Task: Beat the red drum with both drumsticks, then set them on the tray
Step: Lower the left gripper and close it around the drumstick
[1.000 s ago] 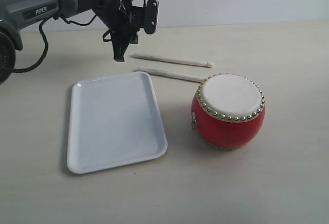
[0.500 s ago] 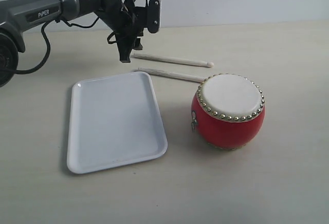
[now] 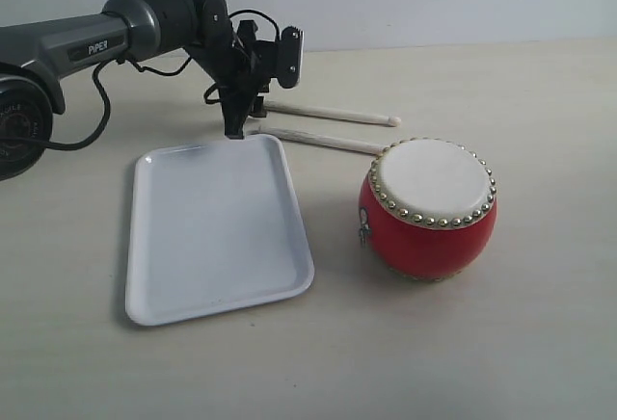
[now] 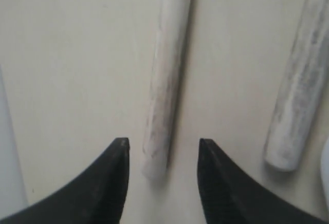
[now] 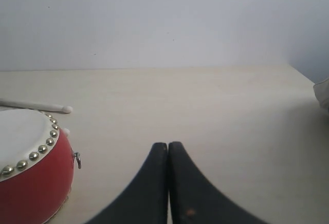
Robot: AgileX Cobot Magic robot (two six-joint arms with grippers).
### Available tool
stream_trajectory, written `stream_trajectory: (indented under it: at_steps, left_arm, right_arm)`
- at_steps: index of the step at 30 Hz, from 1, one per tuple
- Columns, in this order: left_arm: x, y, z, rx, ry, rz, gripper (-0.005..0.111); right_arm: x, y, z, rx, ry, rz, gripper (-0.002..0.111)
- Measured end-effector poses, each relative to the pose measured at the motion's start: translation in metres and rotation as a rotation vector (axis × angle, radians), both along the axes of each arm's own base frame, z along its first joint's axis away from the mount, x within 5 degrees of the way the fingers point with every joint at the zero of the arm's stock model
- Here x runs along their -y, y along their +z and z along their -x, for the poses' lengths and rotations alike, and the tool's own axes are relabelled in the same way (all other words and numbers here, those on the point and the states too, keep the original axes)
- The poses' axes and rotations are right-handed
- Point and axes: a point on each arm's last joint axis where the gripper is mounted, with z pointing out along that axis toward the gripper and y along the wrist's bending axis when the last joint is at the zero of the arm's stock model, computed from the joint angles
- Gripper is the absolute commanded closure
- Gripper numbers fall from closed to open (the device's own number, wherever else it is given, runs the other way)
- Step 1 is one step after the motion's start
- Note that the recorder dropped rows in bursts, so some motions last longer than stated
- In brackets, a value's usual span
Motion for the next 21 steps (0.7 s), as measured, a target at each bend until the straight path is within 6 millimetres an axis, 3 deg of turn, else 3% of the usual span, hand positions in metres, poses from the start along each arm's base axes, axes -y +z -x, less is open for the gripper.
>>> stream_trajectory:
  at_steps: [21]
  left_arm:
    - [0.0017, -0.0006, -0.0018, 0.020, 0.002, 0.022, 0.064]
  right_arm:
    - [0.0000, 0.0000, 0.0000, 0.000, 0.000, 0.000, 0.108]
